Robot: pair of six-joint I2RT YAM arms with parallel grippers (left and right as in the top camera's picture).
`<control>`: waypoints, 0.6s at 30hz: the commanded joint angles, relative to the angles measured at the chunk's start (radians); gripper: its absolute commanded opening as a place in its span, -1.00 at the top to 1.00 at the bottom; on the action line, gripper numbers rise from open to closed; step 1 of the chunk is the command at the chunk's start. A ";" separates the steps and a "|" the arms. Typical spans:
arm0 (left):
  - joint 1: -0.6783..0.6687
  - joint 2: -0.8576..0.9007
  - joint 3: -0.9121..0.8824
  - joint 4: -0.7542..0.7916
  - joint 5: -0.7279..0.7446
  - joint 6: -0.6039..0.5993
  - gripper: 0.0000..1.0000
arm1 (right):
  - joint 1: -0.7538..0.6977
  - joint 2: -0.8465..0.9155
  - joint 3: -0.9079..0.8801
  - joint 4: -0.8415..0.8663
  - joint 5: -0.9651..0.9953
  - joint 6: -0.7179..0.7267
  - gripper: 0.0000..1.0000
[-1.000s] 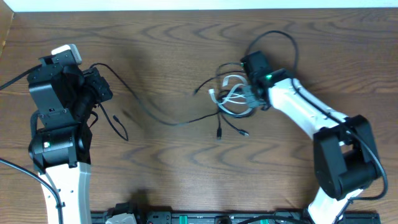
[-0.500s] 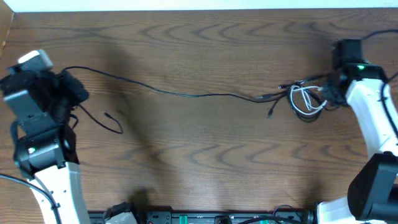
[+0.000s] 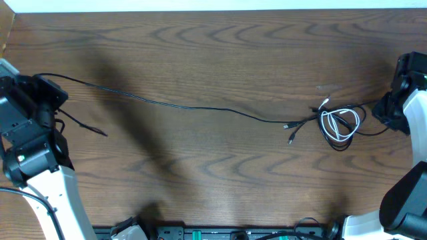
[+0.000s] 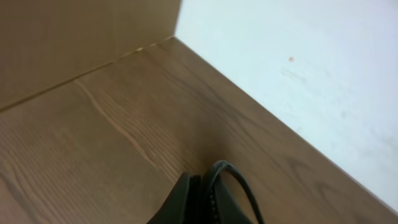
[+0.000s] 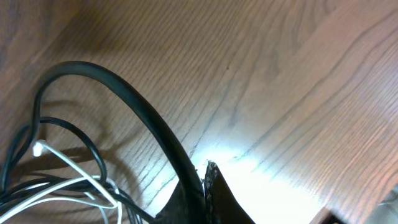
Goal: Untangle cables
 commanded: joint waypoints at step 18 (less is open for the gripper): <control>-0.270 0.228 0.016 0.032 0.699 -0.064 -0.34 | 0.164 -0.010 0.002 0.092 -0.555 -0.276 0.98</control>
